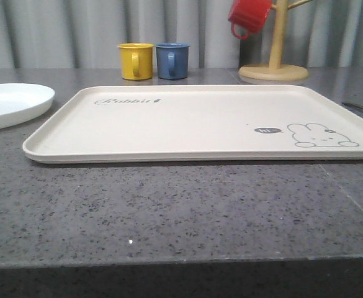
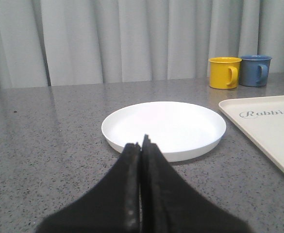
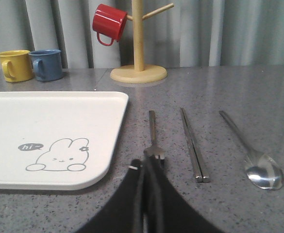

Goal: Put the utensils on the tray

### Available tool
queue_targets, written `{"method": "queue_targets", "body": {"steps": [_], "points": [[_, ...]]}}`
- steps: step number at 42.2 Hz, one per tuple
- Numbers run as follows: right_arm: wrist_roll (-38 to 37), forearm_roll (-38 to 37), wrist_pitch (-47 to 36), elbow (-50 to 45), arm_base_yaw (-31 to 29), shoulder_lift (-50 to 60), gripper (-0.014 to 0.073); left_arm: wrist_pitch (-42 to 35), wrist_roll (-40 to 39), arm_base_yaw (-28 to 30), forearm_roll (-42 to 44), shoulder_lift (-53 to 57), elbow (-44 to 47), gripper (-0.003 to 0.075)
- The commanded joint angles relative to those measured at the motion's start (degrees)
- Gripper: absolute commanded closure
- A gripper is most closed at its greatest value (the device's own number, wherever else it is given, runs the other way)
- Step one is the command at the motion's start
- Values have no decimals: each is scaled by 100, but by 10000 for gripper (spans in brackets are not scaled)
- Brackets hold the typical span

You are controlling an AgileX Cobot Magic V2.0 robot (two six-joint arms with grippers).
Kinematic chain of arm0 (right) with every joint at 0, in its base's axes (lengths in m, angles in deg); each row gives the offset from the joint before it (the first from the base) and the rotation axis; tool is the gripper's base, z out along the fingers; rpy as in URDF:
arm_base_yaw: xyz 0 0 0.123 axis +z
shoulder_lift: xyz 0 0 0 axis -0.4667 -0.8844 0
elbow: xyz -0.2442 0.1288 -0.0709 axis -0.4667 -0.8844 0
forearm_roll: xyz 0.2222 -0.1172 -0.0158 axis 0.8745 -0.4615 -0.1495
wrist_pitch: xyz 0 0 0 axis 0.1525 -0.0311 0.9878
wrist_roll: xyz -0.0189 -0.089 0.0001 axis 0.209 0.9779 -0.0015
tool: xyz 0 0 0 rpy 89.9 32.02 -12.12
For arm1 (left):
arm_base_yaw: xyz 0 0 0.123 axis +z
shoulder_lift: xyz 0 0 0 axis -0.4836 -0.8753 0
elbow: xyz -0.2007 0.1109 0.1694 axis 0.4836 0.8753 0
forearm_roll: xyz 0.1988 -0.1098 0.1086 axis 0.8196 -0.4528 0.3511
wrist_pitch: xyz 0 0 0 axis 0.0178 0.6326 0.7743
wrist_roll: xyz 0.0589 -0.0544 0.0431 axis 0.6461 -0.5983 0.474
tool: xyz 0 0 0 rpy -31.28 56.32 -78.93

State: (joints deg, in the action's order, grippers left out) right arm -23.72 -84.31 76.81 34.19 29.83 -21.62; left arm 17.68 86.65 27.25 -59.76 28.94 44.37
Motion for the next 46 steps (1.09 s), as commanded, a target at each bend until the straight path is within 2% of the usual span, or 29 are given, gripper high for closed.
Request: {"method": "queue_targets", "body": {"steps": [1,41,46], "points": [[18,-63,-479,7,8,89,660,-459,-53,18,-4,117,73,741],[18,-63,-479,7,8,89,660,-459,-53,18,-4,117,73,741],[18,-63,-761,7,9,89,660,-459,-53,18,-4,117,73,741]]}}
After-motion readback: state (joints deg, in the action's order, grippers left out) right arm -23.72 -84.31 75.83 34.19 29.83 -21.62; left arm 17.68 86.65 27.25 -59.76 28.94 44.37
